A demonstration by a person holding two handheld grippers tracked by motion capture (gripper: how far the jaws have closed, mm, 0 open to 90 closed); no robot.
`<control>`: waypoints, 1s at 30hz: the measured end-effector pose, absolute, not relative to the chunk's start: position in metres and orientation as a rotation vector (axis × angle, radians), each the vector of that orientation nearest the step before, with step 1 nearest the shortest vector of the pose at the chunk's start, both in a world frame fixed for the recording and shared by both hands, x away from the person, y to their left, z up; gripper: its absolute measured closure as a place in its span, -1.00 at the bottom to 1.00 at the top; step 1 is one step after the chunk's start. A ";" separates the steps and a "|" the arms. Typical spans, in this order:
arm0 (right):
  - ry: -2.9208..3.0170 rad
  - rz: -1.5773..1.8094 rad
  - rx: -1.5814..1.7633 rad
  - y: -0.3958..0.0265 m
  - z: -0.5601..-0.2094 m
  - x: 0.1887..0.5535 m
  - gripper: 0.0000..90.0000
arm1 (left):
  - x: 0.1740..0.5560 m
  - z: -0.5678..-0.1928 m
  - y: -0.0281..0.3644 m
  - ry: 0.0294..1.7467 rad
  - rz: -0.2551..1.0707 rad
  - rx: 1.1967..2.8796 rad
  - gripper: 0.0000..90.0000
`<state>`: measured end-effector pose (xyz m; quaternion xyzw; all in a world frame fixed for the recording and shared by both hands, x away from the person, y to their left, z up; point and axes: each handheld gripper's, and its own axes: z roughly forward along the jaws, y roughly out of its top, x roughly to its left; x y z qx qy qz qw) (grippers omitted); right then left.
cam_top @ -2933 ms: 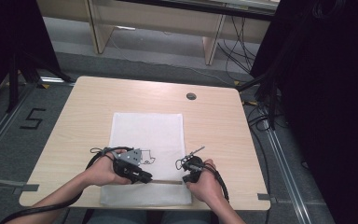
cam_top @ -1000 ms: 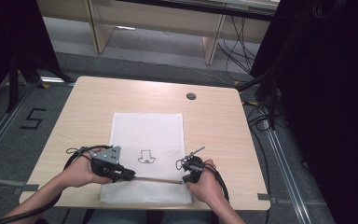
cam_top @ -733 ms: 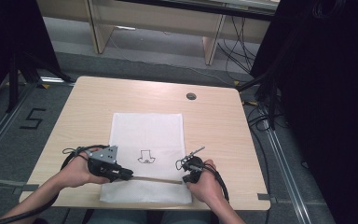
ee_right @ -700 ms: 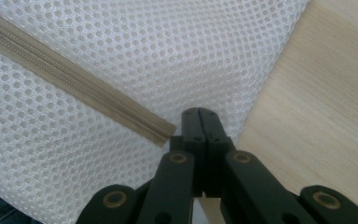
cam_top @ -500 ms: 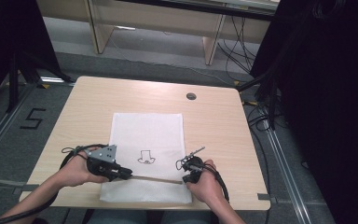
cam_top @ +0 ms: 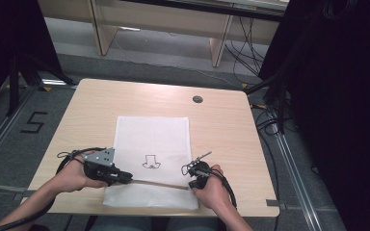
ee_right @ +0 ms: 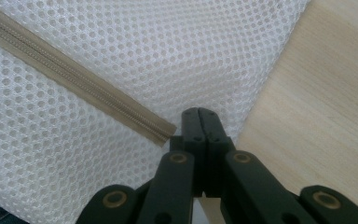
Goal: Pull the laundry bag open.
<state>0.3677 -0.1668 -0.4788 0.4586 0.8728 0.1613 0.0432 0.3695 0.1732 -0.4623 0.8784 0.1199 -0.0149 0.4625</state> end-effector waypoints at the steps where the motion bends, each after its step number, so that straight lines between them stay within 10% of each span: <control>1: 2.670 0.494 1.401 -0.167 -0.479 0.368 1.00 | 0.369 -0.462 0.174 0.295 -0.034 2.162 0.82; 30: 2.673 0.508 1.417 -0.168 -0.479 0.369 1.00 | 0.369 -0.459 0.188 0.318 -0.054 2.133 0.82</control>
